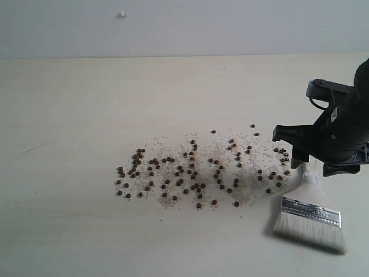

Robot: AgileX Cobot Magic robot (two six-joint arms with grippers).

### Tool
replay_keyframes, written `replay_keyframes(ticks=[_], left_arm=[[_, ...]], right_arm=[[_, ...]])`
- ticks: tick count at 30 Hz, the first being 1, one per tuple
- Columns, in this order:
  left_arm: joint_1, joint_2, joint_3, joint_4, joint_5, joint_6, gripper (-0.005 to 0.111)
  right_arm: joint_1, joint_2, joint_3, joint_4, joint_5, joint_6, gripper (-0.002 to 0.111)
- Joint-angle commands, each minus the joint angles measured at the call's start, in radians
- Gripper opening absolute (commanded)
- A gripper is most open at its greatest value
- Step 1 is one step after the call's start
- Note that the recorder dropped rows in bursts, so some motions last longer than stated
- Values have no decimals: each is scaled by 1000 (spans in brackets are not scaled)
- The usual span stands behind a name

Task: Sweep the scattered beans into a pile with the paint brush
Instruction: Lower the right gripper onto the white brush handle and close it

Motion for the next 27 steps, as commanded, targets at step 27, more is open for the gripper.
replay_keyframes(ticks=[27], left_arm=[[1, -6, -2, -1, -4, 3, 0]], right_arm=[[2, 111, 2, -124, -18, 93, 54]])
